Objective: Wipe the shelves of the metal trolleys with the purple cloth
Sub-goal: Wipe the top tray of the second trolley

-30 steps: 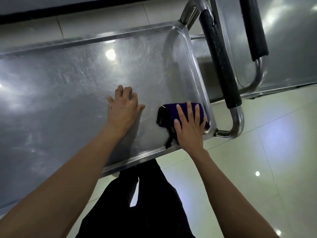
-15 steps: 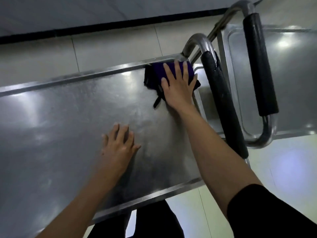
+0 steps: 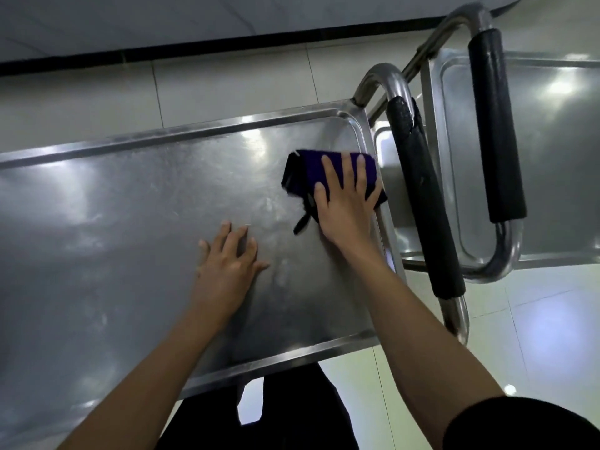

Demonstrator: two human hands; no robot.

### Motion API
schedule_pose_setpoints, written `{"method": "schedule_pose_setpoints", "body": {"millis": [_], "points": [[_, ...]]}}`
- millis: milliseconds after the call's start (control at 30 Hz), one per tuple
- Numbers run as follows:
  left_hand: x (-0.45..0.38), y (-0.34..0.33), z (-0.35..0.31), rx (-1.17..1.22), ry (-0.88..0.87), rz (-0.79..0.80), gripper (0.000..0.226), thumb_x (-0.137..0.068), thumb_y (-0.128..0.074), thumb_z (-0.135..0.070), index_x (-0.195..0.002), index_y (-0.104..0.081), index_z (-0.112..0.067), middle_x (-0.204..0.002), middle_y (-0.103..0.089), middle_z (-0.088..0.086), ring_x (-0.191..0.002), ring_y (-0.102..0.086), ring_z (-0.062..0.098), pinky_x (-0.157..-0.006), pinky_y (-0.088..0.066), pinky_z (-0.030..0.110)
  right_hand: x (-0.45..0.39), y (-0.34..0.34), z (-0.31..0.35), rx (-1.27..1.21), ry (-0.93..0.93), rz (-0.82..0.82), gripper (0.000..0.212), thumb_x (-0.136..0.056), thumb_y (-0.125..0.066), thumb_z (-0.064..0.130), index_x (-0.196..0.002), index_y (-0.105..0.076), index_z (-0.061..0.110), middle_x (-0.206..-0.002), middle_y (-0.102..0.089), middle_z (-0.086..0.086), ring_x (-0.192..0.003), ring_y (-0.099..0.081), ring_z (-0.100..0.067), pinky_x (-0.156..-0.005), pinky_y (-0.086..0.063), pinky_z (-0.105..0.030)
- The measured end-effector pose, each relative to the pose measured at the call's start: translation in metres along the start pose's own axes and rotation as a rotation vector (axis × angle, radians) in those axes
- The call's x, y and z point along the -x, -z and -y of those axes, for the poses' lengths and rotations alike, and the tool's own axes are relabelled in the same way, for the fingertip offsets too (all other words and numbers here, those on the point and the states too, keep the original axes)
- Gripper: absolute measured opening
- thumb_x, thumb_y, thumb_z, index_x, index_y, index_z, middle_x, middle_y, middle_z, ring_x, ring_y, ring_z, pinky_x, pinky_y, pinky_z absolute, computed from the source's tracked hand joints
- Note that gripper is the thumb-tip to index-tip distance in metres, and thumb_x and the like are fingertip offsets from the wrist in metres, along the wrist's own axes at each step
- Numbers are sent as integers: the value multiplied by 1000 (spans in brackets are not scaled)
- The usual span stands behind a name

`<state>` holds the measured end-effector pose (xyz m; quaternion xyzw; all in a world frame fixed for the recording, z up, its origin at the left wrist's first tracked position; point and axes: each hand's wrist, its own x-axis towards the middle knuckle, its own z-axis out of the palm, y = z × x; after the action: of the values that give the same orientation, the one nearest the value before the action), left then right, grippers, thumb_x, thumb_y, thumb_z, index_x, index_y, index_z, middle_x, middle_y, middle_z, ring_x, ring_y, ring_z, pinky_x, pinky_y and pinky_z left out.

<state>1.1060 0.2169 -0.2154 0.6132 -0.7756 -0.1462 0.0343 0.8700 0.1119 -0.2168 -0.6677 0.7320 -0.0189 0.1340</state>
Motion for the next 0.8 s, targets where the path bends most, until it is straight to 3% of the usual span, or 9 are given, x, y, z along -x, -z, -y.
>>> {"method": "schedule_pose_setpoints", "body": {"millis": [167,400,533,667,800], "points": [[-3,11,-4,24,25,61,46,-81,-80,-36,-111,-71,-2,-137,-56,21,-136,-44,46,-94,-41,74,102,-17,-6,-13,-35,47,56,-106,-17,50,-159,-7,38,-169,-3,1,-155,11,-23,-121,4,-61],[3,20,1,-27,-33,128,47,-101,-51,-39,-139,-52,-11,-155,-33,12,-149,-17,35,-108,-32,65,224,-33,17,9,-91,128,58,-103,-11,51,-159,-7,37,-169,-3,-1,-155,8,-26,-119,-6,-67],[26,36,7,19,-52,125,39,-103,-42,-35,-135,-56,-17,-149,-42,9,-145,-26,31,-110,-33,61,246,-30,38,12,-92,172,61,-101,-15,60,-158,-8,41,-169,0,0,-153,13,-26,-115,-3,-72],[85,50,14,118,-23,89,42,-102,-48,-35,-139,-59,-18,-148,-50,7,-142,-36,29,-112,-35,53,251,-27,51,-10,-148,185,74,-93,-23,78,-158,-8,45,-168,11,-3,-151,20,-37,-113,1,-74],[142,53,21,164,90,76,39,-101,-52,-34,-136,-62,-20,-144,-55,5,-136,-43,29,-105,-41,47,250,-27,58,-17,-159,149,71,-95,-37,71,-157,-20,40,-168,-6,-6,-151,8,-43,-112,-10,-74]]}}
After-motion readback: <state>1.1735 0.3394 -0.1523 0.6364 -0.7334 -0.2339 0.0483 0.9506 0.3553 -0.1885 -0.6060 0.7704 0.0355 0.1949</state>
